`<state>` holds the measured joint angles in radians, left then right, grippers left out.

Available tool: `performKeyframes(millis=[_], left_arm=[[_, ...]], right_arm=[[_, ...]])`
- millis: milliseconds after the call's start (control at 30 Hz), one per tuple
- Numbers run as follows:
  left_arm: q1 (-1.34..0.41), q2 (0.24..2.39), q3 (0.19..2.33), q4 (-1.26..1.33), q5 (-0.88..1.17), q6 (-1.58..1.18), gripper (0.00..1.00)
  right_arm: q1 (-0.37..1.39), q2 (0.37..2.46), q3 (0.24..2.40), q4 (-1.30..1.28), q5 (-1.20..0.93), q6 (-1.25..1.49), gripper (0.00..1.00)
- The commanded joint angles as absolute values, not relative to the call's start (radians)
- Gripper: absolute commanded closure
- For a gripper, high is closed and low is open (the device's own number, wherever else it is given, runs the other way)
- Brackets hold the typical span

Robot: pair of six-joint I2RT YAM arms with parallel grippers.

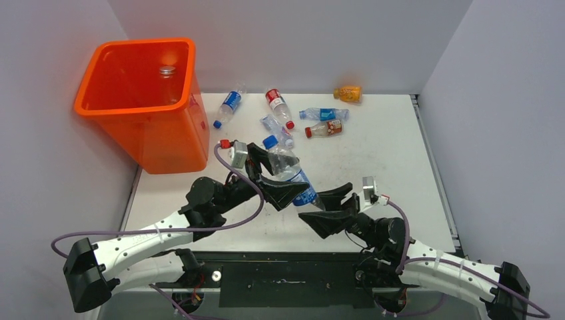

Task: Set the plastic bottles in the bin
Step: Pick up the plastic bottle at the center of the board.

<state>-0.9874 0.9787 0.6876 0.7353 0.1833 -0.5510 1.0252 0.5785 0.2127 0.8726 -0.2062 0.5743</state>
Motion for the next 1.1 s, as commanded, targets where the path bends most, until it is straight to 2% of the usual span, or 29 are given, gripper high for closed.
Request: performKeyframes(millis=[0,100,200,267,367,467,500,533,600,633,700,767,867,933,967,1033,1067], left_arm=[[-0.999,0.947,0.706,0.718,0.079,-0.480,0.04],[-0.999,0.909,0.679,0.738,0.049,-0.490,0.04],[-0.999,0.916,0.698,0.745,0.130,-0.510,0.01],[-0.999,0.934,0.722,0.734,0.205,-0.529,0.21],[-0.999,0.946,0.748,0.685,0.257,-0.556,0.60],[-0.999,0.928,0.752,0.621,0.262,-0.544,0.82],[-0.999,0.919,0.751,0.603,0.261,-0.536,0.88],[-0.999,0.911,0.752,0.586,0.263,-0.529,0.92],[-0.999,0.897,0.758,0.548,0.273,-0.511,0.98],[-0.999,0.894,0.766,0.521,0.291,-0.500,1.00],[-0.999,0.893,0.799,0.452,0.338,-0.469,1.00],[-0.999,0.902,0.849,0.355,0.401,-0.431,1.00],[-1.000,0.925,0.905,0.275,0.484,-0.407,1.00],[-0.999,0.938,0.919,0.270,0.524,-0.414,1.00],[-0.999,0.940,0.917,0.279,0.532,-0.422,1.00],[-1.000,0.934,0.903,0.308,0.527,-0.441,1.00],[-1.001,0.929,0.894,0.324,0.517,-0.445,1.00]], right_arm=[[1.120,0.575,0.236,0.883,-0.138,0.481,0.83],[1.156,0.577,0.253,0.842,-0.123,0.432,0.83],[1.184,0.632,0.296,0.778,-0.150,0.395,0.83],[1.206,0.655,0.310,0.750,-0.146,0.373,0.83],[1.229,0.661,0.321,0.703,-0.107,0.350,0.81],[1.234,0.650,0.337,0.643,-0.091,0.348,0.76],[1.235,0.648,0.346,0.617,-0.088,0.349,0.71],[1.236,0.647,0.358,0.584,-0.084,0.351,0.62],[1.236,0.651,0.390,0.508,-0.082,0.358,0.33],[1.236,0.659,0.412,0.467,-0.079,0.358,0.23],[1.236,0.680,0.465,0.373,-0.077,0.348,0.11],[1.236,0.721,0.530,0.278,-0.083,0.330,0.06],[1.238,0.802,0.608,0.209,-0.130,0.313,0.05],[1.241,0.844,0.618,0.220,-0.134,0.312,0.12],[1.244,0.860,0.617,0.232,-0.127,0.311,0.20],[1.245,0.871,0.601,0.273,-0.097,0.317,0.45],[1.245,0.867,0.583,0.303,-0.085,0.322,0.54]])
